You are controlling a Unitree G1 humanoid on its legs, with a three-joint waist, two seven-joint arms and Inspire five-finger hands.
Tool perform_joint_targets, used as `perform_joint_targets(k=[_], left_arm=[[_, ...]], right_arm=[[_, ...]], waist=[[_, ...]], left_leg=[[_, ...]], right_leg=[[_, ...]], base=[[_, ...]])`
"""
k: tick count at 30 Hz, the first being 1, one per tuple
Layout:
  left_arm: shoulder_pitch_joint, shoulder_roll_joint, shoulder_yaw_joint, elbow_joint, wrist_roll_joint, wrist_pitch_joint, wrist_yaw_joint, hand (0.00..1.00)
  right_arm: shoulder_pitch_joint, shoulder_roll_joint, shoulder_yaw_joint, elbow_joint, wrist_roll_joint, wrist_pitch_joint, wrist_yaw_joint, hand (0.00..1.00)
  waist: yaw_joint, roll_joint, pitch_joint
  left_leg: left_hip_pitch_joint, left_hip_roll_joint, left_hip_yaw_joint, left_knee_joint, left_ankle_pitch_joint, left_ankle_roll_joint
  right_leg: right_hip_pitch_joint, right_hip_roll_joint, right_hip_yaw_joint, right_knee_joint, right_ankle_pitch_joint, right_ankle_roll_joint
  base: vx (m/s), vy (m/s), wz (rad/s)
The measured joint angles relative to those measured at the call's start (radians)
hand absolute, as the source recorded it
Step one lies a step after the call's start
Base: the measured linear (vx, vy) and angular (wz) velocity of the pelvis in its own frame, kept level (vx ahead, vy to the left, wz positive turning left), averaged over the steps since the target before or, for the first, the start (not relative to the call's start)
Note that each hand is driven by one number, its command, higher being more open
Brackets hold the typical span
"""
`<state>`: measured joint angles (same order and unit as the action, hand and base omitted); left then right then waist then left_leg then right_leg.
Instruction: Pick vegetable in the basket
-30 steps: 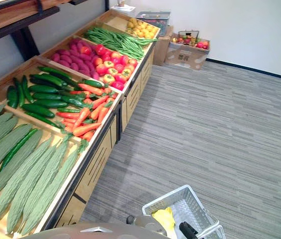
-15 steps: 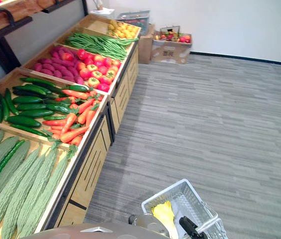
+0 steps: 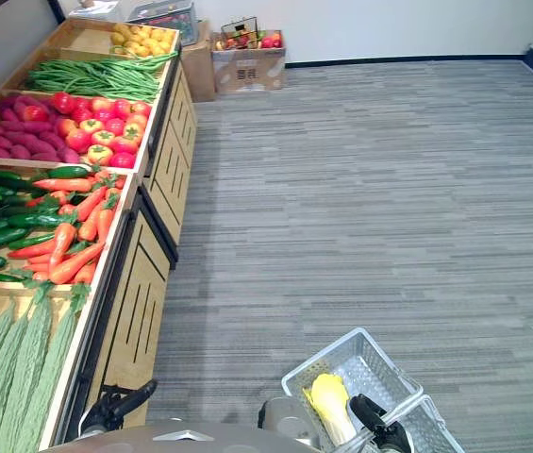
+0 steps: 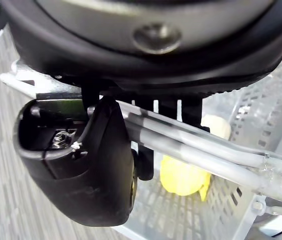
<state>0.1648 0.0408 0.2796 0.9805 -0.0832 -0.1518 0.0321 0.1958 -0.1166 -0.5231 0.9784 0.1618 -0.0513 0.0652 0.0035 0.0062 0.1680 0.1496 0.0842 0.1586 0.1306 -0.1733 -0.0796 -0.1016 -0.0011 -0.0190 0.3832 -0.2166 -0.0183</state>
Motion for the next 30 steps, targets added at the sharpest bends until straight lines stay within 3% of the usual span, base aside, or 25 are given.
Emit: perform_joint_targets(k=[4, 5, 21, 27, 30], left_arm=[[-0.015, 0.004, -0.002, 0.003, -0.002, 0.001, 0.007, 1.0], [0.0, 0.028, -0.037, 0.033, -0.024, 0.002, 0.019, 1.0], [0.011, 0.018, -0.024, 0.035, -0.024, 0.008, 0.003, 1.0], [0.01, 0.026, -0.014, 0.046, -0.027, 0.027, -0.018, 1.0], [0.009, 0.026, -0.007, 0.046, -0.031, 0.027, -0.021, 1.0]], right_arm=[[0.026, 0.014, 0.008, 0.005, 0.004, 0.0, -0.001, 0.0], [0.023, 0.037, 0.059, -0.011, 0.008, -0.024, -0.005, 0.0], [0.0, 0.032, -0.029, 0.049, 0.012, -0.002, -0.013, 0.0], [-0.014, 0.033, -0.011, 0.069, 0.003, 0.002, -0.026, 0.0], [-0.017, 0.032, 0.007, 0.069, 0.003, 0.001, -0.027, 0.0]], waist=[[-0.002, -0.012, -0.018], [0.022, -0.036, -0.004], [0.018, -0.019, -0.018], [0.016, -0.03, -0.031], [0.019, -0.033, -0.033]], left_leg=[[0.01, -0.001, -0.006, -0.012, 0.012, -0.001], [0.051, -0.008, -0.055, -0.065, 0.051, 0.005], [0.05, -0.003, -0.054, -0.12, 0.046, 0.008], [0.084, -0.003, -0.039, -0.12, 0.04, 0.004], [0.084, -0.003, -0.027, -0.118, 0.039, 0.004]], right_leg=[[0.031, 0.001, 0.0, -0.05, 0.024, 0.01], [0.117, -0.013, -0.03, -0.158, 0.088, 0.021], [0.106, -0.013, -0.059, -0.198, 0.096, 0.028], [0.178, -0.011, -0.058, -0.279, 0.122, 0.064], [0.193, -0.009, -0.055, -0.309, 0.138, 0.063]], base=[[0.01, 0.025, 0.04], [-0.03, 0.026, 0.02], [0.02, 0.011, 0.02], [0.13, 0.045, -0.06], [0.04, 0.013, -0.07]])
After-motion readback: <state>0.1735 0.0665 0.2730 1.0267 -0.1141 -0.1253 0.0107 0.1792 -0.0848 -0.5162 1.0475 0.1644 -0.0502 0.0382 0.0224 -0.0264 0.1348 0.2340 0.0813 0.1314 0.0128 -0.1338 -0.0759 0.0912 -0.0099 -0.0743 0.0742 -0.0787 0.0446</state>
